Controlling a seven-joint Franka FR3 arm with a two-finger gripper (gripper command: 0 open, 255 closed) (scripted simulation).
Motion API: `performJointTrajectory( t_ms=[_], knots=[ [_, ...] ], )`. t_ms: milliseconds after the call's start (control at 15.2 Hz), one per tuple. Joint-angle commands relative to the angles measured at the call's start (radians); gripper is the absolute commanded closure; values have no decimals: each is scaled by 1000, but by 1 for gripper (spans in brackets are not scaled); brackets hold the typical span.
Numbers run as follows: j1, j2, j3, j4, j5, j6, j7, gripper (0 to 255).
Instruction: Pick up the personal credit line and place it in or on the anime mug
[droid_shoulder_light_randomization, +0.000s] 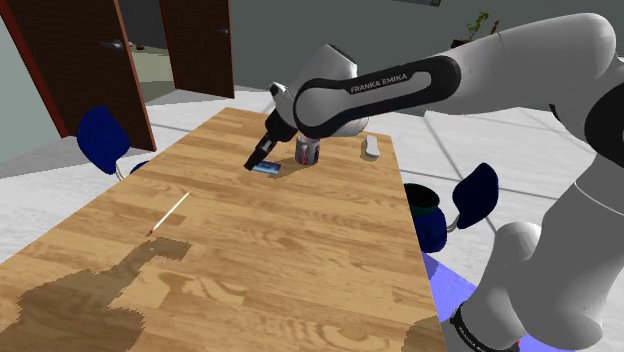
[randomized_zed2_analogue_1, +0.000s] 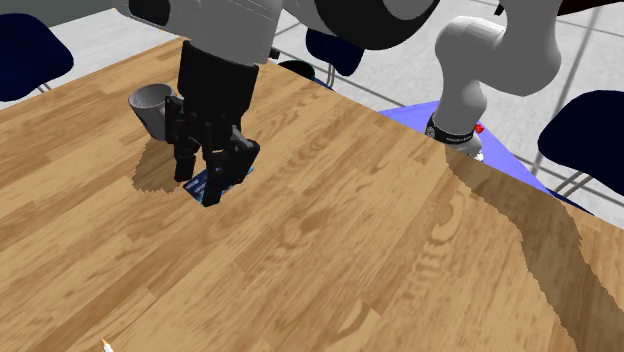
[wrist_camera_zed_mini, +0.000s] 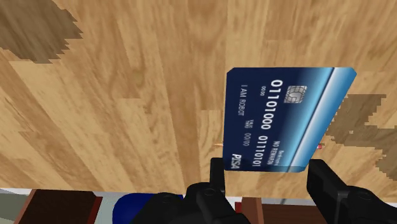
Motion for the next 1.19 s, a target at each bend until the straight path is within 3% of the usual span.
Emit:
performJointTrajectory(
  t_ms=[0,594,1122],
  knots=[
    [-22,6,-26,18,37,-26,-71,255],
    [-132,108,-125,177,172,-163,-329,255],
    [-258,262,-185,404,268,-322,-496,255]
  ],
)
